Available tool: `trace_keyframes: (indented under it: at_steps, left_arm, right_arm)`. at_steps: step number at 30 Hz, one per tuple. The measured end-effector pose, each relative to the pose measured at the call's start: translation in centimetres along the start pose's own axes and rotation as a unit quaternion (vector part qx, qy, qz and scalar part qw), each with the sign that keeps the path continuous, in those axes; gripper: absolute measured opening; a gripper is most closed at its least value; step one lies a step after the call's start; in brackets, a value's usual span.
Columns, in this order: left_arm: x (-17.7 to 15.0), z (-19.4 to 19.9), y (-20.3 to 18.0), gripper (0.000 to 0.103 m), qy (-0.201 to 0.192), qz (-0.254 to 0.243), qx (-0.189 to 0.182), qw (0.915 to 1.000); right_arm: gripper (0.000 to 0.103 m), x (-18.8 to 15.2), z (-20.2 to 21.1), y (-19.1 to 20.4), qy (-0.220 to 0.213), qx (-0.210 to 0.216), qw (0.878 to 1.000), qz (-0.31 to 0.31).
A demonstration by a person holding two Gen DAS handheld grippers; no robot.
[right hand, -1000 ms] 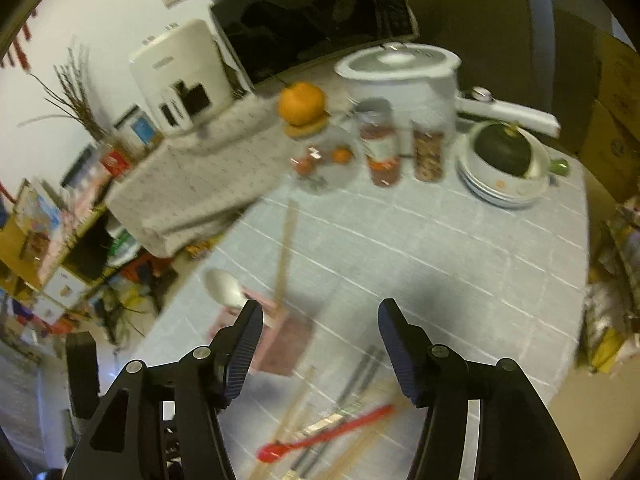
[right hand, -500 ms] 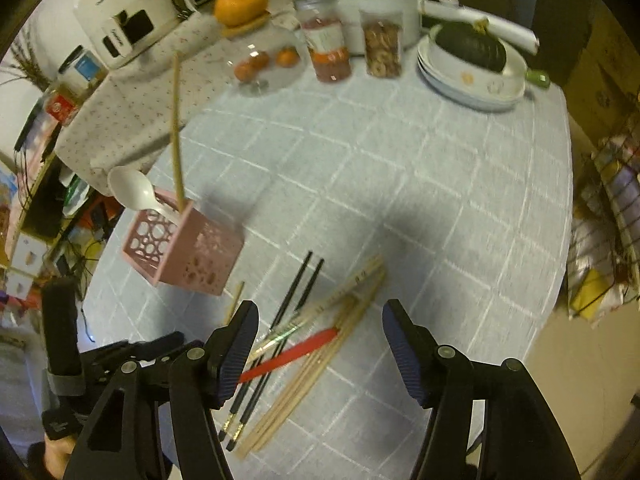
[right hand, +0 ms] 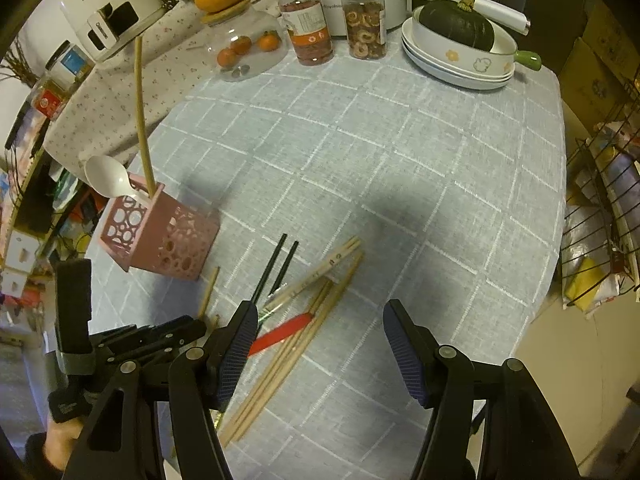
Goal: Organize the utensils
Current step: 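Move the left tool back over the utensil pile, then close the left tool on a single wooden chopstick and lift it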
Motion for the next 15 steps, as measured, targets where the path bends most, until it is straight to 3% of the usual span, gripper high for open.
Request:
trace_keyframes:
  at_steps: [2, 8, 15]
  left_arm:
    - [0.1, -0.1, -0.3, 0.010, -0.002, 0.000, 0.007, 1.0000]
    - [-0.4, 1.1, 0.5, 0.009, -0.006, 0.008, -0.004, 0.9999]
    - [-1.5, 5.3, 1.7, 0.008, -0.044, -0.003, -0.018, 0.9989]
  right_arm:
    - [0.067, -0.1, -0.2, 0.0, 0.003, -0.003, 1.000, 0.004]
    - [0.068, -0.5, -0.6, -0.3, 0.011, -0.011, 1.000, 0.003]
    - [0.069, -0.9, -0.9, 0.2, 0.016, -0.014, 1.000, 0.007]
Point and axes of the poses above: each gripper's, at about its wrist camera, not at the fingertips, and z roughly against the way its jaws point, y to its left, x to its top, the point moved 6 cm from there along -z, roughly the way its jaws point, and after that the axes turned 4 degrees about -z, right-handed, at the moved point
